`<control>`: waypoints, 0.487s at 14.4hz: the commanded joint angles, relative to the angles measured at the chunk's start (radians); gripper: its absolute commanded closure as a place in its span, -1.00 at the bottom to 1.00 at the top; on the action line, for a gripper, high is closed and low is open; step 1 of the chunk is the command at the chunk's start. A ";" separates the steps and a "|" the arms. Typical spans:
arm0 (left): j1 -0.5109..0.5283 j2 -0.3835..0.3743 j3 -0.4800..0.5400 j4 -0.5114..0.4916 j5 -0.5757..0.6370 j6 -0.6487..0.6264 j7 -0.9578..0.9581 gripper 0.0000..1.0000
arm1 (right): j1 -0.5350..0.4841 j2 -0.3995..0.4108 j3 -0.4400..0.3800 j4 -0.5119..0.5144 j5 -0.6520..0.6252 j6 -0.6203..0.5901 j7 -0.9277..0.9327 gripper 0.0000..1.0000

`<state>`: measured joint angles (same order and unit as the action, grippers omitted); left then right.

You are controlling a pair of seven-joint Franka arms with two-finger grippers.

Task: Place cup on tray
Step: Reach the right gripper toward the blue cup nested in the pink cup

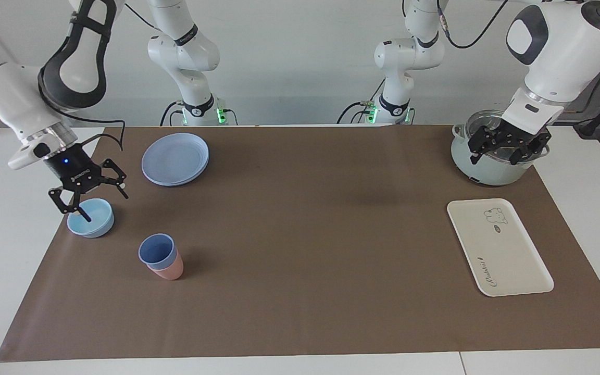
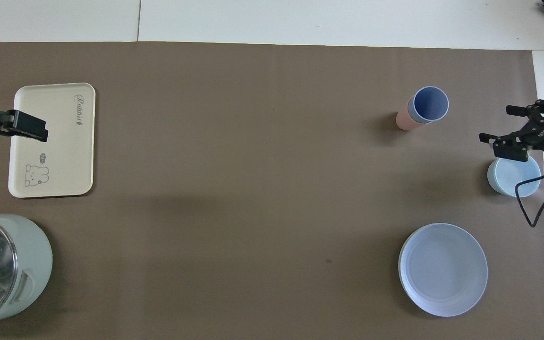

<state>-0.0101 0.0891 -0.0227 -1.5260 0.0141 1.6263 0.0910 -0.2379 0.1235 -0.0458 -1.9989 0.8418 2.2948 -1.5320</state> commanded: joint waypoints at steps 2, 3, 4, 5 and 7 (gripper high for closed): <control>0.004 -0.026 -0.003 -0.029 0.015 0.010 0.012 -1.00 | -0.028 0.086 0.009 0.005 0.233 0.002 -0.225 -1.00; 0.005 -0.026 -0.003 -0.029 0.015 0.010 0.012 -1.00 | -0.029 0.103 0.010 0.005 0.264 -0.006 -0.249 -1.00; 0.004 -0.026 -0.003 -0.029 0.015 0.010 0.012 -1.00 | -0.028 0.125 0.010 0.006 0.302 -0.012 -0.287 -1.00; 0.005 -0.026 -0.003 -0.029 0.015 0.010 0.012 -1.00 | -0.034 0.145 0.010 0.006 0.360 -0.029 -0.336 -1.00; 0.004 -0.026 -0.003 -0.029 0.015 0.010 0.012 -1.00 | -0.057 0.238 0.010 0.017 0.539 -0.107 -0.541 -1.00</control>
<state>-0.0101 0.0891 -0.0227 -1.5260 0.0141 1.6263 0.0910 -0.2580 0.2836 -0.0455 -2.0003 1.2511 2.2480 -1.9151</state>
